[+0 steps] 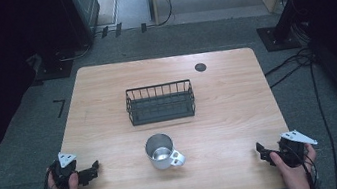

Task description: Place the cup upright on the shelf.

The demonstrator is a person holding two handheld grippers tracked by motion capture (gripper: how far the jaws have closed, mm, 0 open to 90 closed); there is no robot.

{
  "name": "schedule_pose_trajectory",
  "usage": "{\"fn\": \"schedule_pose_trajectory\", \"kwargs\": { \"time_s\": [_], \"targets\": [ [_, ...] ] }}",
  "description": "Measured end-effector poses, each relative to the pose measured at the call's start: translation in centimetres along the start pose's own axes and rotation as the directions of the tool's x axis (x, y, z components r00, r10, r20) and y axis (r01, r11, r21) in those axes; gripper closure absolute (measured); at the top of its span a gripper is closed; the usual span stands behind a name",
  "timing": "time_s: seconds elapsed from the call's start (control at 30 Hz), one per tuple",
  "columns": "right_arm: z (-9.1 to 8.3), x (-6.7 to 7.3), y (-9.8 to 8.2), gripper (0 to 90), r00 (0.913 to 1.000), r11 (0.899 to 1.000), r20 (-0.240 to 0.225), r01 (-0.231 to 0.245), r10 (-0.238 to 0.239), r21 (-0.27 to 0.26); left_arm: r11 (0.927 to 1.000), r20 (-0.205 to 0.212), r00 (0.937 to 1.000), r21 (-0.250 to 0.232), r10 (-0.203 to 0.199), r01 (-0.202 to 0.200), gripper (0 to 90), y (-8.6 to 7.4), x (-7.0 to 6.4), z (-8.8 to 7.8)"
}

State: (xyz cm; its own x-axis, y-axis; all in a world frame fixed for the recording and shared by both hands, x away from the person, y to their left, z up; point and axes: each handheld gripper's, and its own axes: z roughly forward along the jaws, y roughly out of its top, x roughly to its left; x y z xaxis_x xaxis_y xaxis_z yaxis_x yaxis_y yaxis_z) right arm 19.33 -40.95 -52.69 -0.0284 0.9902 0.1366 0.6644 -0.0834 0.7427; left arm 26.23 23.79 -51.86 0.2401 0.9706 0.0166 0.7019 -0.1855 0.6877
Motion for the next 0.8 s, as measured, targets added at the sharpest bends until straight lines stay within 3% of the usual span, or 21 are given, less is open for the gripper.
{"fn": "schedule_pose_trajectory", "kwargs": {
  "time_s": [0.17,0.27,0.8],
  "targets": [
    [-0.1,0.3,0.1,2.0,0.9999,1.0,0.013,0.002,-0.002,-0.013,1.0,0.0,1.0,0.0,0.0,0.0,0.0,0.0,0.0,0.0],
    [-0.4,0.8,0.3,2.2,0.9997,1.0,-0.02,-0.017,0.017,-0.023,1.0,0.0,1.0,0.0,0.0,0.0,0.0,0.0,0.0,0.0],
    [-1.7,4.4,2.5,5.0,0.9966,0.997,-0.07,0.038,-0.042,-0.067,1.0,0.0,1.0,0.0,0.0,0.0,0.0,0.0,0.0,0.0]
  ]
}}
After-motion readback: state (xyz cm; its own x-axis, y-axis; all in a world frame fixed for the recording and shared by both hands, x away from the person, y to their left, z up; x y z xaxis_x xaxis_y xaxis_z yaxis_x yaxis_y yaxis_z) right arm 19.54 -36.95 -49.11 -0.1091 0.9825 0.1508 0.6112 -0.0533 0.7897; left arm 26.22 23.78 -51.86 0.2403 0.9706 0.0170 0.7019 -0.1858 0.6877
